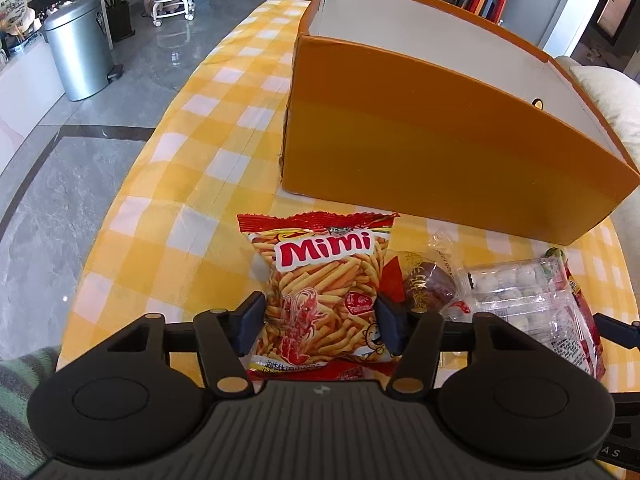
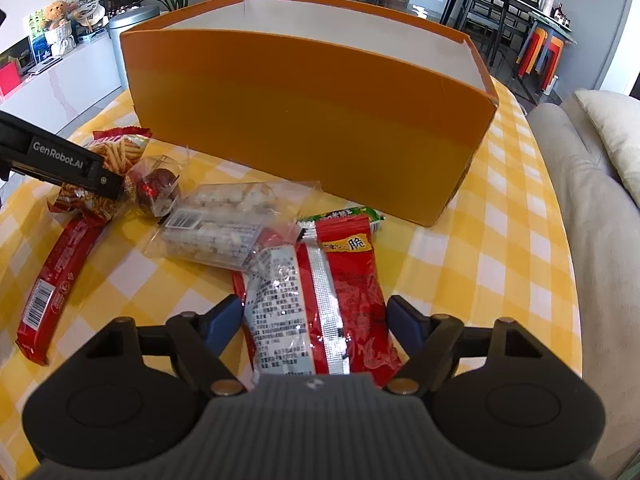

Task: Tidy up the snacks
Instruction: 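Grasp the red Mimi pack with the left tool while the right tool grasps the red-silver pack, then lift both held packs and carry them over the orange box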

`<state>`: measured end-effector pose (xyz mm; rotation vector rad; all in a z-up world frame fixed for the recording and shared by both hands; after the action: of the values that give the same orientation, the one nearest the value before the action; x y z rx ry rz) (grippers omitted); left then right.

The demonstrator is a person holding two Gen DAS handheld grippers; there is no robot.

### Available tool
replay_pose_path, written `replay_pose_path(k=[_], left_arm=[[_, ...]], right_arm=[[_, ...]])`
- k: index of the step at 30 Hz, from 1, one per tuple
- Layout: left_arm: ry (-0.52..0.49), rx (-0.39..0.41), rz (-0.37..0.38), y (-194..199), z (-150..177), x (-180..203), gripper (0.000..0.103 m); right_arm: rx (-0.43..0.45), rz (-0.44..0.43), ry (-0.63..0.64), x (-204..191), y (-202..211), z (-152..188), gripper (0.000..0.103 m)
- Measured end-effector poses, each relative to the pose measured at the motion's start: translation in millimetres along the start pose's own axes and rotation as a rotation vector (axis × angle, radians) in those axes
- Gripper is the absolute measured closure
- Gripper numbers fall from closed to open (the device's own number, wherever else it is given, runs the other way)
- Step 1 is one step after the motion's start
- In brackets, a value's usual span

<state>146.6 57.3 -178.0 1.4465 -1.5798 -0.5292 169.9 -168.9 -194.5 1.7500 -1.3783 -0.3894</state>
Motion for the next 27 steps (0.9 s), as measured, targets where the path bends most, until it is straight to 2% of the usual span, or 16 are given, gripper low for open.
replay_pose_path(k=[6, 22, 27], left_arm=[[-0.026, 0.004, 0.011, 3.1, 0.9, 2.8, 0.051], [-0.031, 0.052, 0.057, 39.3, 7.7, 10.4, 0.053], [-0.047, 0.044, 0.064, 47.8, 11.5, 16.0, 0.053]], right_arm=[[-0.019, -0.004, -0.007, 0.8, -1.9, 0.3, 0.033], [-0.097, 0.009, -0.038, 0.5, 10.0, 3.8, 0.035], [-0.099, 0.083, -0.008, 0.2, 22.4, 4.7, 0.035]])
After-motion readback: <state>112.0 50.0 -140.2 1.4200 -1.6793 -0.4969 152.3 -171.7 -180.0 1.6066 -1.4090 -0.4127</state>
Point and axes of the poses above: each gripper's, at about its wrist camera, not at the fingertips, and y roughly against the way its jaws point, x to its right, z to its underside, the point moved 1 cm from there along -y, roughly the way its jaws point, and after that the axes turned 14 degrees about z, right-handed, at the moved point
